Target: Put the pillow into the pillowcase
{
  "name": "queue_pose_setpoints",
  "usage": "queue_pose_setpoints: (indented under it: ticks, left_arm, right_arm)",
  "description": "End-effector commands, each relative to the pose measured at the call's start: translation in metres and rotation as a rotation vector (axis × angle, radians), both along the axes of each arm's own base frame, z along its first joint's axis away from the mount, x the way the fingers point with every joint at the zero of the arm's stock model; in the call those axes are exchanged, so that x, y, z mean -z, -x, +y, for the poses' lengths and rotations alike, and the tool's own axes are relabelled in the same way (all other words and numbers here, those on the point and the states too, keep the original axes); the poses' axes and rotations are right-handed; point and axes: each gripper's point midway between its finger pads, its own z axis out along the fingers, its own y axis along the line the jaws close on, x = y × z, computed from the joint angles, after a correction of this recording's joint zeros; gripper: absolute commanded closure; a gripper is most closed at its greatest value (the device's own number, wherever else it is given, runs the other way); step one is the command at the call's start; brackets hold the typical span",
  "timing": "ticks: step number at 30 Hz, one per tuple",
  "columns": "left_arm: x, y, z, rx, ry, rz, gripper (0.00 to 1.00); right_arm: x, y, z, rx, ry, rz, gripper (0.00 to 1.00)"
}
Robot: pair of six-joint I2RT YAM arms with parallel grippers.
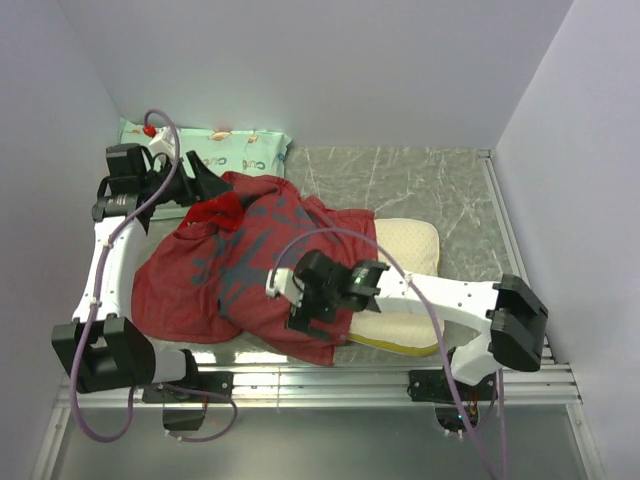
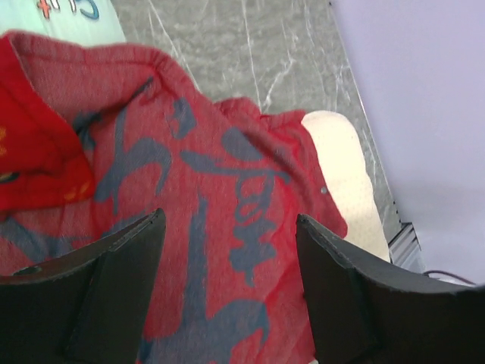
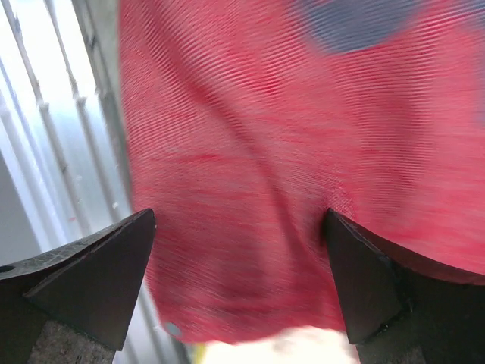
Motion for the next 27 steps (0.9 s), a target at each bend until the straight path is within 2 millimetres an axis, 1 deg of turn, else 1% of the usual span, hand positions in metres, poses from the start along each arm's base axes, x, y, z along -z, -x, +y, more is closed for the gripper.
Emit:
queue_pose_setpoints:
  ticks: [1,2,4,5,7,8,9,10,11,12,13,14,15,16,17,18,19,20,21,22,23,24,25,26,27]
  left_arm:
    - [-0.009,0.028,-0.004,0.064,-0.037,-0.066,0.24]
    - [-0.001,0.033,-0.003,0.06,-0.039,-0.052,0.24]
    - [0.005,0.037,-0.005,0.066,-0.04,-0.047,0.24]
    - [0.007,0.037,-0.004,0.062,-0.041,-0.045,0.24]
    - [0.012,0.038,-0.002,0.051,-0.046,-0.042,0.24]
    - [0.012,0.038,-0.002,0.048,-0.046,-0.043,0.24]
    - [0.012,0.038,-0.002,0.044,-0.046,-0.048,0.24]
    - [0.013,0.038,-0.001,0.039,-0.049,-0.051,0.24]
    - [0.012,0.038,0.0,0.034,-0.052,-0.057,0.24]
    - [0.01,0.038,0.001,0.025,-0.051,-0.07,0.25]
    - [0.007,0.038,0.002,0.022,-0.048,-0.084,0.25]
    - [0.003,0.04,0.004,0.012,-0.044,-0.103,0.25]
    - [-0.004,0.039,0.005,0.002,-0.028,-0.13,0.26]
    - [-0.011,0.041,0.007,0.01,-0.003,-0.15,0.26]
    - [-0.018,0.044,0.006,0.011,0.025,-0.158,0.27]
    - [-0.026,0.044,0.006,0.019,0.031,-0.188,0.27]
    - [-0.035,0.043,0.005,0.031,0.031,-0.223,0.27]
    - [-0.044,0.043,0.003,0.055,0.031,-0.258,0.27]
    - [-0.05,0.043,0.001,0.073,0.031,-0.281,0.27]
    - [-0.055,0.043,0.0,0.085,0.025,-0.295,0.27]
    - [-0.064,0.037,0.002,0.08,0.012,-0.317,0.27]
    - [-0.068,0.035,0.004,0.078,-0.001,-0.332,0.27]
    - [-0.069,0.035,0.004,0.079,-0.007,-0.32,0.27]
    - [-0.079,0.033,0.005,0.078,-0.026,-0.347,0.27]
    - [-0.082,0.031,0.009,0.062,-0.054,-0.363,0.26]
  right_arm:
    - [0.015,0.018,0.008,0.003,0.013,-0.007,0.0]
    - [0.029,0.024,0.005,-0.004,0.046,0.004,0.0]
    - [0.043,0.027,0.004,-0.005,0.08,-0.006,0.0]
    - [0.058,0.026,0.001,0.001,0.126,-0.012,0.0]
    - [0.07,0.01,-0.001,0.043,0.16,-0.08,0.0]
    - [0.084,0.005,-0.005,0.057,0.203,-0.097,0.0]
    - [0.089,-0.002,-0.007,0.076,0.223,-0.129,0.0]
    - [0.092,-0.014,-0.007,0.106,0.237,-0.18,0.01]
    - [0.098,-0.021,-0.007,0.117,0.25,-0.196,0.09]
    - [0.097,-0.033,-0.008,0.145,0.244,-0.197,0.24]
    - [0.096,-0.032,-0.007,0.141,0.237,-0.153,0.64]
    - [0.077,-0.039,0.006,0.151,0.178,-0.132,0.87]
    - [0.062,-0.056,0.003,0.207,0.132,-0.088,1.0]
    - [0.02,-0.046,0.022,0.149,0.005,0.022,1.0]
    - [-0.009,-0.049,0.026,0.149,-0.072,0.088,1.0]
    - [-0.041,-0.064,0.02,0.169,-0.165,0.157,1.0]
    - [-0.07,-0.066,0.014,0.17,-0.226,0.225,1.0]
    - [-0.139,-0.061,0.025,0.065,-0.411,0.273,1.0]
    - [-0.168,-0.067,0.022,0.066,-0.48,0.297,1.0]
    - [-0.19,-0.085,0.003,0.105,-0.528,0.319,1.0]
    - [-0.234,-0.076,0.003,-0.009,-0.637,0.36,1.0]
    - [-0.251,-0.08,-0.004,0.008,-0.679,0.401,1.0]
    - [-0.27,-0.093,-0.016,0.012,-0.732,0.401,1.0]
    - [-0.275,-0.095,-0.022,0.009,-0.755,0.429,1.0]
    - [-0.28,-0.094,-0.027,0.009,-0.775,0.483,1.0]
